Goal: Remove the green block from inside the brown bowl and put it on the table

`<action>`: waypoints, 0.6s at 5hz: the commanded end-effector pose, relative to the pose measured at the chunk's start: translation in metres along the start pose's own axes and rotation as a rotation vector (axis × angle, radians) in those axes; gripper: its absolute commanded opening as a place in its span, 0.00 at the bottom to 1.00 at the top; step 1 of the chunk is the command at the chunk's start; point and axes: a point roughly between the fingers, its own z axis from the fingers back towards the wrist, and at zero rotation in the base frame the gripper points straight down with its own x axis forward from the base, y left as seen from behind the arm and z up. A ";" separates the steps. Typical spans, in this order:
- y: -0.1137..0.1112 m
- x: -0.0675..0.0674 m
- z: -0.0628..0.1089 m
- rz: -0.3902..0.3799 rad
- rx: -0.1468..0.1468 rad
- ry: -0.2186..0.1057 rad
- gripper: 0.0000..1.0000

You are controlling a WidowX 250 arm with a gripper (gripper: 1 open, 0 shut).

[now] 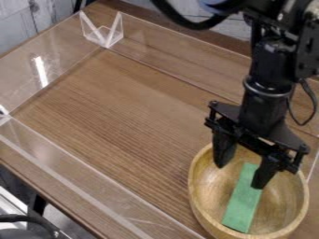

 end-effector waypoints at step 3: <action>-0.009 0.018 -0.007 -0.030 -0.026 -0.096 1.00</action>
